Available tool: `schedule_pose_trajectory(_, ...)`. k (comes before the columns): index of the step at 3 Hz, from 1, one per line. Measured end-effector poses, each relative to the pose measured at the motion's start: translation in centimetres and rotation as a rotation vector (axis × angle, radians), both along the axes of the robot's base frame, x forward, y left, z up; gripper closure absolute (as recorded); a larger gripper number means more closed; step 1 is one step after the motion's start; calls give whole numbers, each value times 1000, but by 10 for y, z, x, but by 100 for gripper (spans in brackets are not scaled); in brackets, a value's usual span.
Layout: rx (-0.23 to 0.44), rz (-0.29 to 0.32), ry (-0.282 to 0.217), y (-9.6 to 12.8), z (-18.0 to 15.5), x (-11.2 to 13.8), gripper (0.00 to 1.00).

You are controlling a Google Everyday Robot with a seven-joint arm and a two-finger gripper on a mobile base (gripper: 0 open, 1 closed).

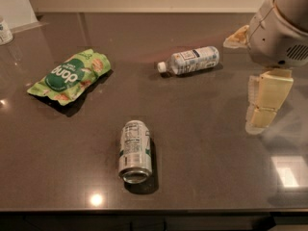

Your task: Place blue plastic bottle upright

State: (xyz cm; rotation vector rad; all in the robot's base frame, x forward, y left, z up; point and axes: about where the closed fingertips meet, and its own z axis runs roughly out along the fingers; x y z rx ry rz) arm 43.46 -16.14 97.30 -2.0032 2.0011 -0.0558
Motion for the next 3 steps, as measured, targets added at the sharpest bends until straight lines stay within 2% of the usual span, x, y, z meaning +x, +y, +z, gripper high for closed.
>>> schedule_pose_trajectory(1, 7, 162, 11, 36, -6, -3, 0)
schedule_pose_trajectory(3, -26, 556, 22, 104, -31, -17, 0)
